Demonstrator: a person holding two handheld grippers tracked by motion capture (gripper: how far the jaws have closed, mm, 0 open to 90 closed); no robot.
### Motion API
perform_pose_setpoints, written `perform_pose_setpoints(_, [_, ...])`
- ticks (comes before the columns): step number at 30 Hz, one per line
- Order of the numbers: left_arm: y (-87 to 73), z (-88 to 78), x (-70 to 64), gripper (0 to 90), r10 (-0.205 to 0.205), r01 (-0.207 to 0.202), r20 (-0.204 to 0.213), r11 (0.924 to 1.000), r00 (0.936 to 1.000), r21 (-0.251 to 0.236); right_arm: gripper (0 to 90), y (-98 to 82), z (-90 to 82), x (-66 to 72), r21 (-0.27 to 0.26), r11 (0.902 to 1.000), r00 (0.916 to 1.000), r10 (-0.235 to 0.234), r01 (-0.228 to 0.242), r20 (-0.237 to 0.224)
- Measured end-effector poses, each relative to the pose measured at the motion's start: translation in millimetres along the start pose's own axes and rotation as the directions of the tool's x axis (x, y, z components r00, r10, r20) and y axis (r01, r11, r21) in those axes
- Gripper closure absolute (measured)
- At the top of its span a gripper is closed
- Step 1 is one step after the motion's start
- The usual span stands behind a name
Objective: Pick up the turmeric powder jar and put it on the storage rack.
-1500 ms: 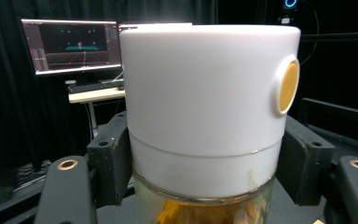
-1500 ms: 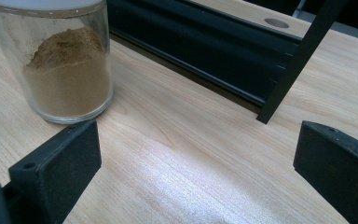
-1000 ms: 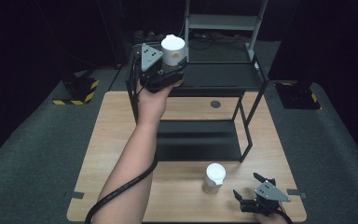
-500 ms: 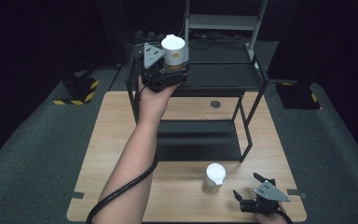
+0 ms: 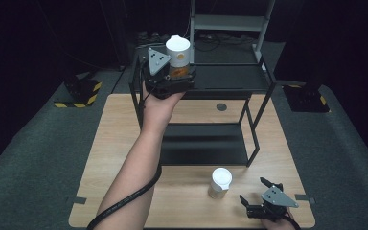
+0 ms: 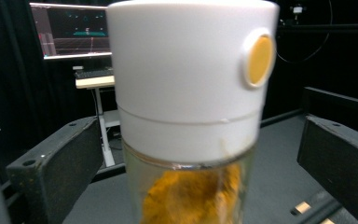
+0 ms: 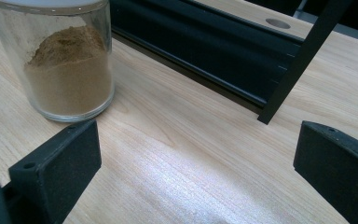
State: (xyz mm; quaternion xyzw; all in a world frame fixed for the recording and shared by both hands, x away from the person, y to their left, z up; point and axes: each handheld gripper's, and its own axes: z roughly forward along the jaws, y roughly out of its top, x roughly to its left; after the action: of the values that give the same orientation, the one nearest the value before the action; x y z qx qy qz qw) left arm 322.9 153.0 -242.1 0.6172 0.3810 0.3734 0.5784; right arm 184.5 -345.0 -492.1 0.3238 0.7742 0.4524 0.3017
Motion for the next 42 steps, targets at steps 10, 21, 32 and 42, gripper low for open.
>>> perform_pose_setpoints(10, [-10.0, -23.4, -3.4, 0.3, 0.015, -0.015, 0.011, 0.9998, 0.9998, -0.012, 0.0, 0.6, 0.3, 0.9, 0.003, 1.0000, 1.0000, -0.005, 0.005, 0.001])
perform_pose_setpoints(21, [-24.9, -51.4, -4.3, 0.3, 0.020, -0.019, 0.026, 0.9995, 0.9995, -0.024, 0.0, 1.1, 0.6, 1.9, 0.006, 0.9999, 0.9999, -0.012, 0.012, 0.004])
perform_pose_setpoints(32, [-36.7, -71.9, -12.3, 0.3, 0.046, -0.045, 0.023, 0.9989, 0.9987, -0.010, 0.0, 1.7, 0.8, 2.5, 0.009, 0.9998, 0.9999, -0.016, 0.016, 0.005])
perform_pose_setpoints(42, [-54.3, -82.0, -10.2, 0.3, 0.043, -0.044, 0.032, 0.9990, 0.9985, 0.009, 0.0, 1.8, 0.8, 2.3, 0.010, 0.9998, 0.9999, -0.016, 0.015, 0.004])
